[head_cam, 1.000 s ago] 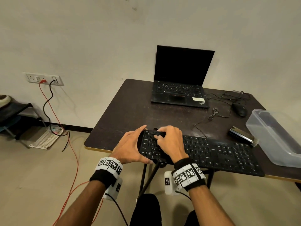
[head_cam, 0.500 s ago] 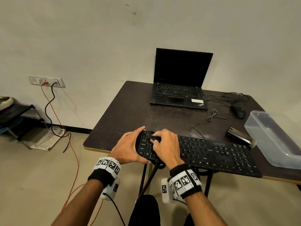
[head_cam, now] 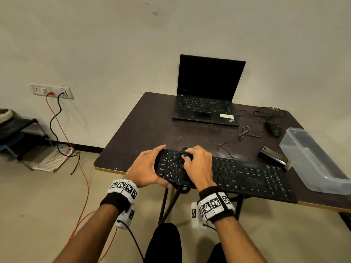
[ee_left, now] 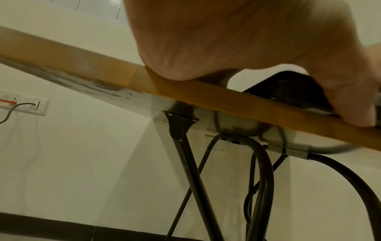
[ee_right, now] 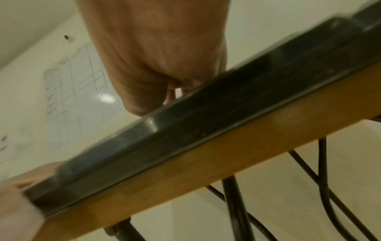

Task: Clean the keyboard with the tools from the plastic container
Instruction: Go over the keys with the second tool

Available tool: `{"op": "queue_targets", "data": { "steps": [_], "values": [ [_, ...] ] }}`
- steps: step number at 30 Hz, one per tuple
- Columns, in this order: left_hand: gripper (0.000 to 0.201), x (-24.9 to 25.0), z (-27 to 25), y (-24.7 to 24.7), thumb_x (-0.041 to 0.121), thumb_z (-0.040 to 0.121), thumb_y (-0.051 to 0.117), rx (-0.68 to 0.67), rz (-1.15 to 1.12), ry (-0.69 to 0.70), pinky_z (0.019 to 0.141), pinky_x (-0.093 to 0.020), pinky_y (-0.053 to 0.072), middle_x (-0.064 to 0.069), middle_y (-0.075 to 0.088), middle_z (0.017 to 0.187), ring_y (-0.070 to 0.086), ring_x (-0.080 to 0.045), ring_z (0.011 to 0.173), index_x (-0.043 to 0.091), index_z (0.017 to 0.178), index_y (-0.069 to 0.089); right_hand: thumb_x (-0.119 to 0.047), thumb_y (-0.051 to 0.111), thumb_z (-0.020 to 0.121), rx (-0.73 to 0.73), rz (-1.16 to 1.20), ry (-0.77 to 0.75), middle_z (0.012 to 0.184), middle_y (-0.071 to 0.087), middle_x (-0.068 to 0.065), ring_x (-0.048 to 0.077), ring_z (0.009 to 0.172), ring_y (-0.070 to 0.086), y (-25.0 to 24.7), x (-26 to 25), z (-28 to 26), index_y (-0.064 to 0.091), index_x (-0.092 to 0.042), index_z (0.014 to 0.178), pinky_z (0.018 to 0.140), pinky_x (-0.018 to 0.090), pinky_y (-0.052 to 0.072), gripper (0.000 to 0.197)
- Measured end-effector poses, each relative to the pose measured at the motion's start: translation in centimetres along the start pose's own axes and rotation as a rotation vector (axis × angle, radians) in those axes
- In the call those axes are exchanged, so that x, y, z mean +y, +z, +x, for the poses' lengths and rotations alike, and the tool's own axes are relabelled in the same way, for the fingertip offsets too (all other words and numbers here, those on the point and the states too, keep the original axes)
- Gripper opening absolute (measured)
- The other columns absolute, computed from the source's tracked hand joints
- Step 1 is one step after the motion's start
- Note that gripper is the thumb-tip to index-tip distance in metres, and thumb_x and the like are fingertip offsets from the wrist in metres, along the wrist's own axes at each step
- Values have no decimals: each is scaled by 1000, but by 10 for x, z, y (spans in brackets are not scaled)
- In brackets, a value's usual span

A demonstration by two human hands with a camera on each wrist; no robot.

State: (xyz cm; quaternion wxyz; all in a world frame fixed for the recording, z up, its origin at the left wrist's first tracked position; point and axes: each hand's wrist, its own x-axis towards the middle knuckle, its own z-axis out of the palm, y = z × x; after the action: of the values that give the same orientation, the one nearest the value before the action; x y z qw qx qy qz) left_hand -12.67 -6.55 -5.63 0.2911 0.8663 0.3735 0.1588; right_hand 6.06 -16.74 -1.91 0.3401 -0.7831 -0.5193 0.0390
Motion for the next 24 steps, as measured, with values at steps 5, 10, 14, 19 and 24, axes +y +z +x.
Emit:
{"op": "queue_targets", "data": {
  "steps": [5, 10, 14, 19, 24],
  "values": [
    [146, -1, 0, 3, 73, 34, 92, 13, 6, -6, 116, -44, 42, 20, 49, 144, 37, -12, 140, 41, 159, 22, -20, 75, 94, -64, 105, -107, 104, 72, -5, 15, 95, 65, 11, -1, -24, 82, -24, 103, 98, 40, 49, 12],
    [145, 2, -1, 2, 70, 36, 93, 6, -2, -11, 117, -44, 40, 17, 48, 145, 35, -13, 140, 41, 159, 21, -21, 74, 95, -15, 85, -42, 106, 70, -4, 17, 95, 64, 6, -1, -17, 82, -24, 104, 97, 39, 49, 12],
    [146, 3, -1, 1, 71, 35, 93, 17, 2, -9, 116, -45, 41, 19, 48, 144, 36, -12, 139, 42, 159, 22, -21, 72, 97, -94, 106, -134, 102, 67, -10, 8, 91, 57, 5, 2, -36, 81, -27, 104, 92, 29, 37, 13],
    [144, 5, -2, 1, 69, 37, 93, 3, 10, -13, 117, -44, 39, 16, 48, 146, 35, -13, 140, 40, 159, 22, -20, 71, 98, -30, 70, -86, 107, 67, -5, 9, 93, 54, 3, -1, -30, 80, -24, 109, 93, 28, 37, 15],
    [144, 7, -3, 1, 66, 38, 94, 16, 0, -5, 118, -44, 38, 18, 47, 144, 35, -13, 139, 38, 160, 23, -19, 72, 97, -53, 90, -126, 101, 65, -11, 14, 93, 58, 6, 7, -46, 81, -28, 106, 87, 18, 32, 16]
  ]
}}
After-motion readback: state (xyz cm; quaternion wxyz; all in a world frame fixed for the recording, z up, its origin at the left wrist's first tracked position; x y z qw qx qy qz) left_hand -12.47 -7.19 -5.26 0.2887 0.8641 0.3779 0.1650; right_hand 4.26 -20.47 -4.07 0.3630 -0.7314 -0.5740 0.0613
